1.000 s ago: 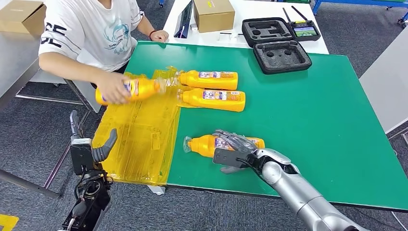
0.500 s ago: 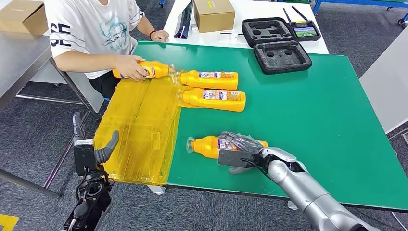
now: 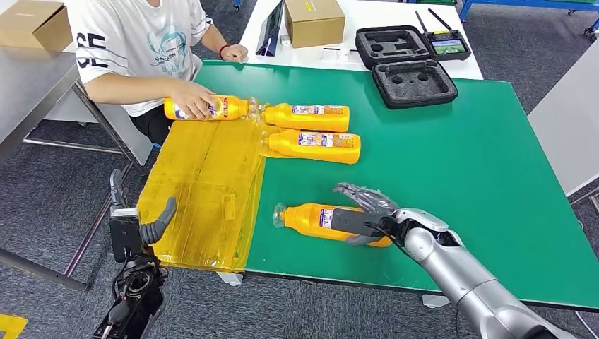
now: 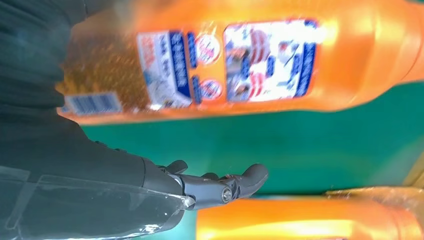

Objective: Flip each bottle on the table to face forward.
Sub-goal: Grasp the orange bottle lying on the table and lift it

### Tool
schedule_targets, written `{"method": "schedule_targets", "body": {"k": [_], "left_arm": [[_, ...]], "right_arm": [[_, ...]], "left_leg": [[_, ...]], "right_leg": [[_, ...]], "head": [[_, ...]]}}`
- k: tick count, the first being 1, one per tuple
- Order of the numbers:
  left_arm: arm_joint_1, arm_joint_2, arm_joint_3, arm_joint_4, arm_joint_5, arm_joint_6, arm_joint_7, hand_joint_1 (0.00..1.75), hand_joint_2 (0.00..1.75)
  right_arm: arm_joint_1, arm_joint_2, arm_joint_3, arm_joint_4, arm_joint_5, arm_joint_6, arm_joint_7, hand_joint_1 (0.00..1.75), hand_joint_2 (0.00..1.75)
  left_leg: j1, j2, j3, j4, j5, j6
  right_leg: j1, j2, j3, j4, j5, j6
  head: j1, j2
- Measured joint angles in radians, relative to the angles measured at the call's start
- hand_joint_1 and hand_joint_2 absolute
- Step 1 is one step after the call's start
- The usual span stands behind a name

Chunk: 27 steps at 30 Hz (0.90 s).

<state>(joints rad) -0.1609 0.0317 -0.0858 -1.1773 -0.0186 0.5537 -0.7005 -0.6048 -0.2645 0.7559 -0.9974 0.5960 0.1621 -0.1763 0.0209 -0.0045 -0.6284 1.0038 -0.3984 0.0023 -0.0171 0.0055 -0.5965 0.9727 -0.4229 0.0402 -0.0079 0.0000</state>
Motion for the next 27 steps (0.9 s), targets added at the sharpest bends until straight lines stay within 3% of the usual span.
{"method": "schedule_targets", "body": {"k": [13, 27], "left_arm": [[-0.001, -0.002, 0.000, 0.008, 0.005, -0.017, 0.007, 0.00, 1.75], [-0.020, -0.010, -0.002, 0.027, 0.002, -0.019, 0.010, 0.00, 1.75]], "right_arm": [[0.017, -0.027, 0.000, -0.002, 0.054, 0.041, 0.008, 0.00, 1.75], [-0.032, -0.016, 0.051, 0.074, 0.056, 0.099, -0.020, 0.00, 1.75]], "left_leg": [[0.000, 0.000, 0.000, 0.000, 0.000, 0.000], [0.000, 0.000, 0.000, 0.000, 0.000, 0.000]], "right_leg": [[0.000, 0.000, 0.000, 0.000, 0.000, 0.000], [0.000, 0.000, 0.000, 0.000, 0.000, 0.000]], "head": [[0.000, 0.000], [0.000, 0.000]]}}
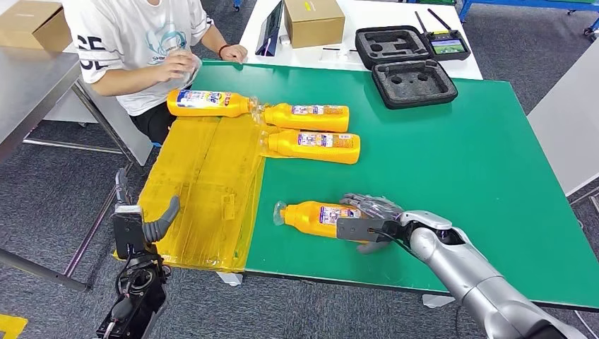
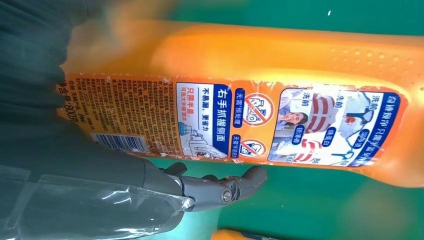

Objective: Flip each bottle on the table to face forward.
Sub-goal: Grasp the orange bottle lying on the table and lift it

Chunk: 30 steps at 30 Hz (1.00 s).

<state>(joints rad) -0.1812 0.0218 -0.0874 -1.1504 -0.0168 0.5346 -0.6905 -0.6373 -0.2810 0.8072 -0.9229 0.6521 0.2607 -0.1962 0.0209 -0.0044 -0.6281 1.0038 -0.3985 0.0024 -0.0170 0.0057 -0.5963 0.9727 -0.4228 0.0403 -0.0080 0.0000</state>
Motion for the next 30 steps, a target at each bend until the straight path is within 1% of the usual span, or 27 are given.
{"method": "schedule_targets", "body": {"k": [1, 2, 5, 6, 10, 20, 24, 28, 30], "left_arm": [[0.000, 0.000, 0.000, 0.001, 0.000, 0.000, 0.000, 0.00, 1.75], [-0.001, 0.000, 0.000, 0.003, 0.001, 0.001, 0.000, 0.00, 1.75], [-0.003, 0.000, 0.000, 0.009, 0.007, 0.001, 0.000, 0.00, 1.75], [-0.003, 0.000, 0.000, 0.011, 0.009, 0.001, 0.000, 0.00, 1.75], [-0.004, -0.003, 0.000, 0.015, 0.009, 0.002, -0.001, 0.00, 1.75], [-0.004, -0.010, 0.000, 0.016, 0.005, -0.006, 0.011, 0.00, 1.75], [0.000, -0.012, 0.000, 0.015, 0.005, -0.018, 0.015, 0.00, 1.75], [0.001, -0.014, 0.000, 0.015, 0.004, -0.019, 0.015, 0.00, 1.75], [0.002, -0.015, 0.000, 0.013, 0.004, -0.024, 0.015, 0.00, 1.75]], "right_arm": [[-0.002, 0.001, 0.003, 0.002, 0.000, 0.001, 0.000, 0.00, 1.75], [-0.004, 0.001, 0.006, 0.006, -0.001, 0.004, -0.001, 0.07, 1.75], [-0.016, 0.003, 0.019, 0.020, -0.002, 0.013, -0.001, 1.36, 1.75], [-0.021, 0.003, 0.023, 0.027, -0.002, 0.014, -0.001, 1.72, 1.75], [-0.034, 0.006, 0.041, 0.052, 0.001, 0.005, -0.002, 1.75, 1.75], [-0.023, 0.007, 0.050, 0.058, 0.013, -0.029, -0.020, 1.75, 1.75], [0.000, 0.015, 0.031, 0.048, -0.020, -0.088, -0.057, 1.75, 1.75], [0.016, 0.022, 0.015, 0.041, -0.028, -0.103, -0.069, 1.75, 1.75], [0.030, 0.027, 0.003, 0.034, -0.051, -0.130, -0.102, 1.75, 1.75]], "left_leg": [[0.000, 0.000, 0.000, 0.000, 0.000, 0.000], [0.000, 0.000, 0.000, 0.000, 0.000, 0.000], [0.000, 0.000, 0.000, 0.000, 0.000, 0.000], [0.000, 0.000, 0.000, 0.000, 0.000, 0.000], [0.000, 0.000, 0.000, 0.000, 0.000, 0.000], [0.000, 0.000, 0.001, 0.000, 0.000, 0.000], [0.000, 0.000, 0.002, 0.000, 0.000, 0.000], [0.000, 0.001, 0.002, 0.000, 0.000, 0.000], [0.000, 0.000, 0.002, 0.000, 0.000, 0.000]], "right_leg": [[0.000, 0.000, 0.000, 0.000, 0.000, 0.000], [0.000, 0.000, 0.000, 0.000, 0.000, 0.000], [0.000, 0.000, 0.000, 0.000, 0.000, 0.000], [0.000, 0.000, 0.000, 0.000, 0.000, 0.000], [0.000, 0.000, 0.000, 0.000, 0.000, 0.000], [0.000, 0.000, 0.001, 0.000, 0.000, 0.000], [0.000, 0.000, 0.002, 0.000, 0.000, 0.000], [0.000, 0.001, 0.002, 0.000, 0.000, 0.000], [0.000, 0.000, 0.002, 0.000, 0.000, 0.000]], "head": [[0.000, 0.000], [0.000, 0.000], [0.000, 0.000], [0.000, 0.000], [0.000, 0.000], [0.000, 0.000], [0.000, 0.000], [0.000, 0.000], [0.000, 0.000]]}}
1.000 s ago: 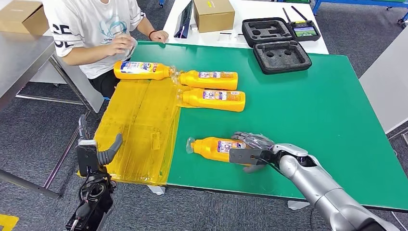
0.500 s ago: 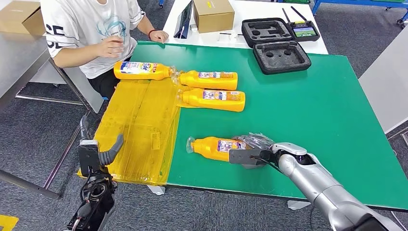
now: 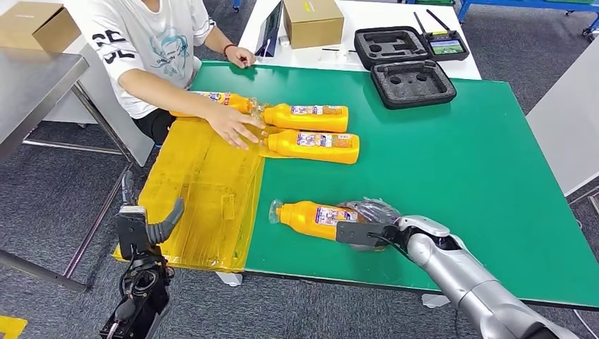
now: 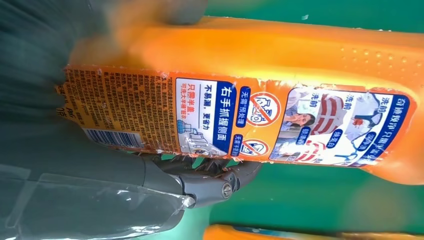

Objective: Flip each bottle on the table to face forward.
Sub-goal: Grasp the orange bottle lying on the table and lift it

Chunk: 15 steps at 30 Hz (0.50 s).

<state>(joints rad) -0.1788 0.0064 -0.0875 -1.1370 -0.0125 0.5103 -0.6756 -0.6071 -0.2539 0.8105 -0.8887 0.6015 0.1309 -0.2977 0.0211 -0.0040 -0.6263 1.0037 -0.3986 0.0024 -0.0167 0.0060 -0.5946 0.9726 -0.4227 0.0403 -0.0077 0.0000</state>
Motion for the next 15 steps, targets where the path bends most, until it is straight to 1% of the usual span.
{"method": "schedule_targets", "body": {"k": [1, 3, 5, 6, 8, 10, 15], "left_arm": [[0.002, -0.001, 0.000, -0.002, 0.001, -0.007, 0.000, 0.00, 1.75], [0.009, -0.004, 0.000, -0.009, 0.016, -0.032, 0.000, 0.00, 1.75], [0.016, -0.007, 0.000, -0.022, 0.059, -0.075, 0.006, 0.00, 1.75], [0.021, -0.008, 0.000, -0.032, 0.085, -0.097, 0.011, 0.00, 1.75], [0.033, -0.010, 0.000, -0.053, 0.122, -0.129, 0.019, 0.00, 1.75], [0.042, -0.013, -0.001, -0.069, 0.134, -0.139, 0.020, 0.00, 1.75], [0.054, -0.014, -0.001, -0.094, 0.152, -0.152, 0.023, 0.00, 1.75]], "right_arm": [[0.015, 0.007, -0.014, -0.009, -0.028, -0.028, -0.038, 1.75, 1.75], [0.060, 0.035, -0.066, -0.046, -0.120, -0.098, -0.149, 1.75, 1.75], [0.111, 0.077, -0.134, -0.102, -0.235, -0.145, -0.253, 1.75, 1.75], [0.134, 0.098, -0.167, -0.133, -0.285, -0.156, -0.288, 1.75, 1.75], [0.170, 0.137, -0.218, -0.185, -0.341, -0.167, -0.320, 1.75, 1.75], [0.195, 0.162, -0.251, -0.221, -0.353, -0.171, -0.327, 1.75, 1.75], [0.233, 0.188, -0.297, -0.267, -0.366, -0.175, -0.337, 1.75, 1.75]], "left_leg": [[0.000, 0.000, 0.000, 0.000, 0.000, 0.000], [0.000, 0.000, -0.001, 0.000, 0.000, 0.000], [0.000, 0.000, -0.001, 0.000, 0.000, 0.000], [0.000, 0.000, -0.001, 0.000, 0.000, 0.000], [0.000, 0.000, -0.001, 0.000, 0.000, 0.000], [0.000, 0.000, -0.002, 0.000, 0.000, 0.000], [-0.001, 0.000, -0.002, 0.000, -0.001, 0.000]], "right_leg": [[0.000, 0.000, 0.000, 0.000, 0.000, 0.000], [0.000, 0.000, 0.000, 0.000, 0.000, 0.000], [0.000, 0.000, -0.001, 0.000, 0.000, 0.000], [0.000, 0.000, -0.001, 0.000, 0.000, 0.000], [0.000, 0.000, -0.002, 0.000, -0.001, 0.000], [0.000, 0.000, -0.002, 0.000, -0.001, 0.000], [-0.001, 0.000, -0.002, 0.000, -0.001, 0.000]], "head": [[0.000, 0.000], [0.000, 0.000], [0.000, 0.000], [0.000, 0.000], [0.000, 0.000], [0.000, 0.000], [0.000, 0.000]]}}
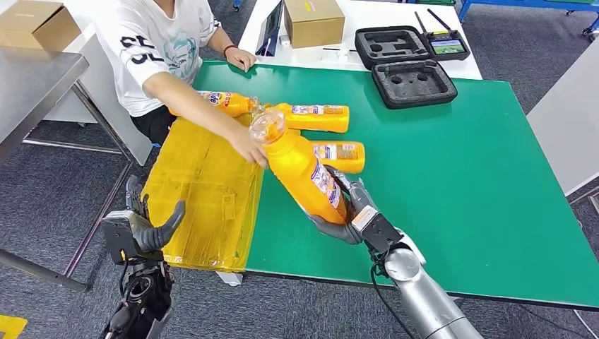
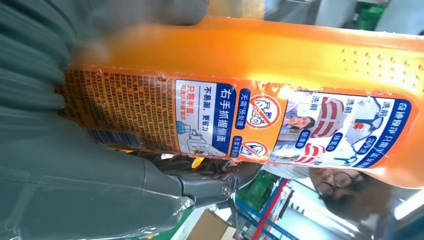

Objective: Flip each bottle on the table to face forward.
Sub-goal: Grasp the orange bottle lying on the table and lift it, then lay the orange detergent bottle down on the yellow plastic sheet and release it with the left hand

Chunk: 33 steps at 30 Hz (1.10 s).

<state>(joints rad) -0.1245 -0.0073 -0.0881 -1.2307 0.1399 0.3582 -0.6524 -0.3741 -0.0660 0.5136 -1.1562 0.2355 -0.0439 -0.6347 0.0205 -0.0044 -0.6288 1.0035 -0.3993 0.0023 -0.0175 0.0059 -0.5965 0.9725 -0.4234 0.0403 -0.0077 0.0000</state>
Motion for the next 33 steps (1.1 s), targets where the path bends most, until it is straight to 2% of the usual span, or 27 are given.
{"method": "schedule_targets", "body": {"k": [5, 12, 18, 27, 33], "left_arm": [[0.040, 0.001, -0.019, -0.067, 0.069, -0.078, 0.039, 0.00, 1.75], [0.076, 0.007, -0.107, -0.183, 0.103, -0.161, 0.091, 0.00, 1.75], [0.083, 0.011, -0.153, -0.225, 0.105, -0.171, 0.101, 0.00, 1.75], [0.086, 0.016, -0.173, -0.242, 0.111, -0.180, 0.104, 0.00, 1.75], [0.077, 0.021, -0.222, -0.249, 0.158, -0.301, 0.158, 0.00, 1.75]], "right_arm": [[0.032, 0.052, -0.041, -0.014, -0.046, -0.012, -0.044, 1.75, 1.75], [0.057, 0.106, -0.057, 0.014, -0.080, -0.034, -0.058, 1.75, 1.75], [0.064, 0.126, -0.059, 0.040, -0.091, -0.036, -0.059, 1.75, 1.75], [0.065, 0.134, -0.064, 0.059, -0.091, -0.037, -0.060, 1.75, 1.75], [0.067, 0.151, -0.064, 0.107, -0.105, -0.022, -0.060, 1.75, 1.75]], "left_leg": [[0.000, 0.000, 0.000, 0.000, 0.000, 0.000], [0.000, 0.000, 0.000, 0.000, 0.000, 0.000], [0.000, 0.000, 0.000, 0.000, 0.000, 0.000], [0.000, 0.000, 0.000, 0.000, 0.000, 0.000], [0.000, 0.000, 0.000, 0.000, 0.000, 0.000]], "right_leg": [[0.000, 0.000, 0.000, 0.000, 0.000, 0.000], [0.000, 0.000, -0.001, 0.000, 0.000, 0.000], [0.000, 0.000, -0.001, 0.000, 0.000, 0.000], [0.000, 0.000, -0.001, 0.000, 0.000, 0.000], [0.000, 0.000, -0.001, 0.000, 0.000, 0.000]], "head": [[0.000, 0.000], [0.000, 0.000], [0.000, 0.000], [0.000, 0.000], [0.000, 0.000]]}}
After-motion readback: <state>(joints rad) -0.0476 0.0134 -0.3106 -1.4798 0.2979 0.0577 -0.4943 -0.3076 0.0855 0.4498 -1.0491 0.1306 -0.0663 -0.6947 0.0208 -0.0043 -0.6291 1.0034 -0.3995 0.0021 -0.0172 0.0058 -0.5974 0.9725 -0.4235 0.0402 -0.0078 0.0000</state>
